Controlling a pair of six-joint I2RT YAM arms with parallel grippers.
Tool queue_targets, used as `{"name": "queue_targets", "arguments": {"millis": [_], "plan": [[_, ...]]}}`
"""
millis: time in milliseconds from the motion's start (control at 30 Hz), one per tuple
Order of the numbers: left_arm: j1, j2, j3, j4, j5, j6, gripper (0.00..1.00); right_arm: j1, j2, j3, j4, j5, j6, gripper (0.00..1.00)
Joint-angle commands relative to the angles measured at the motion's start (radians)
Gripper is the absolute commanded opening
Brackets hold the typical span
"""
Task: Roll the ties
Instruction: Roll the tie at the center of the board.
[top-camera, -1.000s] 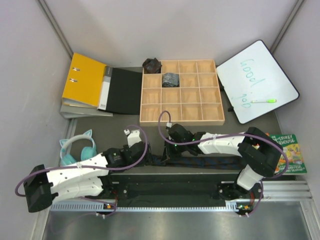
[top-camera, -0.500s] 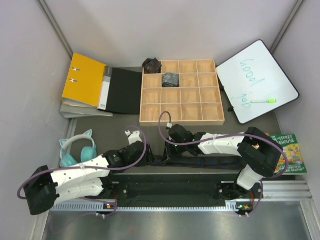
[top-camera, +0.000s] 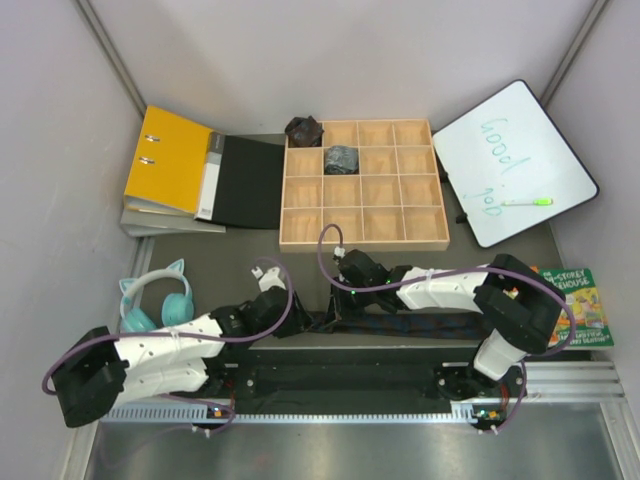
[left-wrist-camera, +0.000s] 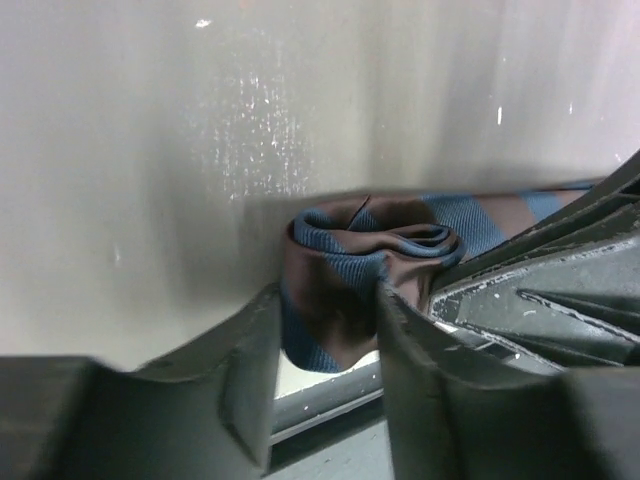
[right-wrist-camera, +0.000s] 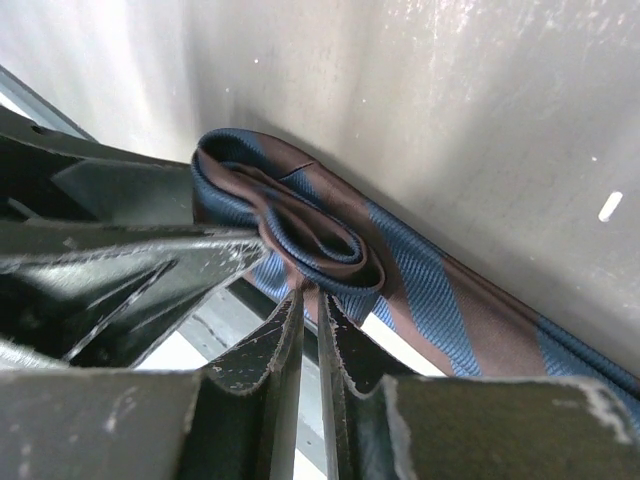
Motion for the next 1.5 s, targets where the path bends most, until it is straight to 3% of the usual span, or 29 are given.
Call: {"name": "queue_targets", "arguments": {"millis": [0, 233, 667, 933, 1467], "plan": [[0.002, 0.039, -0.018, 0.065, 0.026, -0.024, 0.33, -0.006, 0.026, -0.009, 0.043, 0.001, -0.011, 0.12], [0.002, 0.09, 0.13, -0.158, -0.011, 0.008, 0.1, -0.006, 0.031, 0.015, 0.037, -0.005, -0.011, 0.12], [0.0, 0.048, 0.393, -0.58, -0.138, 0.049, 0.07, -0.006, 0.113, 0.167, 0.028, -0.058, -0.016, 0.12], [-0.001, 0.091, 0.424, -0.591, -0.144, 0.057, 0.05, -0.006, 0.166, 0.183, 0.123, -0.129, 0.033, 0.12], [-0.067, 0.272, 0.525, -0.56, -0.152, 0.022, 0.02, -0.01, 0.186, 0.192, 0.128, -0.138, 0.05, 0.12]]}}
